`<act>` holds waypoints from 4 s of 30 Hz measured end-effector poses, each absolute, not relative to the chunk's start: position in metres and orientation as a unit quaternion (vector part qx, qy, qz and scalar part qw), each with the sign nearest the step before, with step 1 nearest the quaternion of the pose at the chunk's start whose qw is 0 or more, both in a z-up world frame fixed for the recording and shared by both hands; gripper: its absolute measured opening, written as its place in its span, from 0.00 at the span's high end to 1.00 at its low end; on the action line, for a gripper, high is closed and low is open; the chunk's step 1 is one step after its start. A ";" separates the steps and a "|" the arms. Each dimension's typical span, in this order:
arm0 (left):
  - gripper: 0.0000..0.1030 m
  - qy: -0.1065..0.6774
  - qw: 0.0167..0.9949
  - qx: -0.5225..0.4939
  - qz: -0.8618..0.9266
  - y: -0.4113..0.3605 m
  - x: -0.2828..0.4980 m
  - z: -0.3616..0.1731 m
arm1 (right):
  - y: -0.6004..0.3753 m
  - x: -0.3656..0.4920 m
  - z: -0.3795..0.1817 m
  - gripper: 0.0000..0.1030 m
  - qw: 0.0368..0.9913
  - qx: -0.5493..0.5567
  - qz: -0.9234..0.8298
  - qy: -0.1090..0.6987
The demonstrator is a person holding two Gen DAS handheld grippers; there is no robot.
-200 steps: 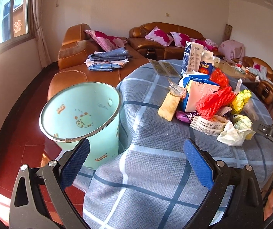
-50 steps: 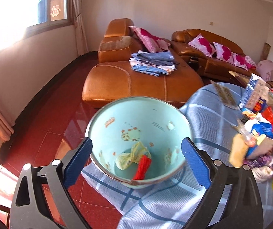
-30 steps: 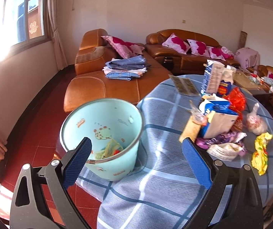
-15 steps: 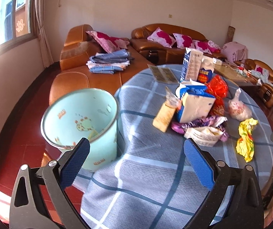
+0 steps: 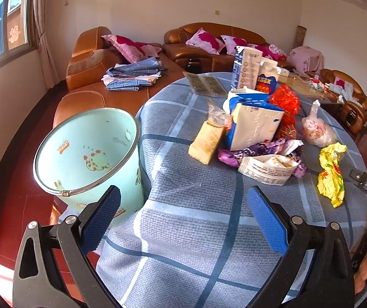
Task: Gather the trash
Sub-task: 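Grasp the yellow printed plastic bag on the table with the right gripper, then grasp the yellow sponge with the left gripper while the right gripper holds the yellow bag, then carry the sponge and yellow bag over the green bin with both grippers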
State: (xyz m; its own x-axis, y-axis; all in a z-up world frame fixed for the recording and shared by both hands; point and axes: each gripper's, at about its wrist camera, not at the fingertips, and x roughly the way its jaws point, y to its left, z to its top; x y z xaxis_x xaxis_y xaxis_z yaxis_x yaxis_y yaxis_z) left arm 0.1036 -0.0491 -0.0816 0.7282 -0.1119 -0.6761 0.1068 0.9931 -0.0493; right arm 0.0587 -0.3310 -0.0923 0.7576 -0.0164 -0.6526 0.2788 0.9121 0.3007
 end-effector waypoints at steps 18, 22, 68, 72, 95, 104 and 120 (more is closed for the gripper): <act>0.06 0.388 0.920 -0.010 -0.050 -0.045 0.126 -0.098 | -0.322 0.092 -0.116 0.61 0.897 0.199 -0.046 0.392; 0.06 0.389 0.920 -0.012 -0.050 -0.044 0.129 -0.099 | -0.320 0.093 -0.119 0.66 0.896 0.201 -0.038 0.395; 0.72 0.382 0.903 0.026 -0.194 -0.067 0.170 -0.087 | -0.329 0.077 -0.080 0.67 0.922 0.197 -0.053 0.330; 0.72 0.378 0.904 0.014 -0.202 -0.054 0.149 -0.080 | -0.324 0.070 -0.075 0.67 0.925 0.193 -0.049 0.323; 0.72 0.327 0.926 -0.030 -0.184 -0.003 0.105 -0.043 | -0.297 0.044 -0.058 0.67 0.935 0.168 -0.033 0.311; 0.72 0.304 0.940 -0.055 -0.146 0.037 0.103 -0.030 | -0.267 0.048 -0.044 0.67 0.941 0.148 -0.002 0.304; 0.72 0.282 0.954 -0.092 -0.053 0.114 0.105 -0.021 | -0.156 0.085 -0.021 0.67 0.942 0.095 0.120 0.298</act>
State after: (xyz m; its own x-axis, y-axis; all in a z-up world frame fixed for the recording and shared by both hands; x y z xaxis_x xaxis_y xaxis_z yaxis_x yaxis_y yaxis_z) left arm 0.1048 0.1139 -0.0208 0.8357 -0.1527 -0.5275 0.0488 0.9774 -0.2056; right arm 0.0855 -0.1564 -0.0206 0.7937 0.2819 -0.5391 -0.1690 0.9535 0.2498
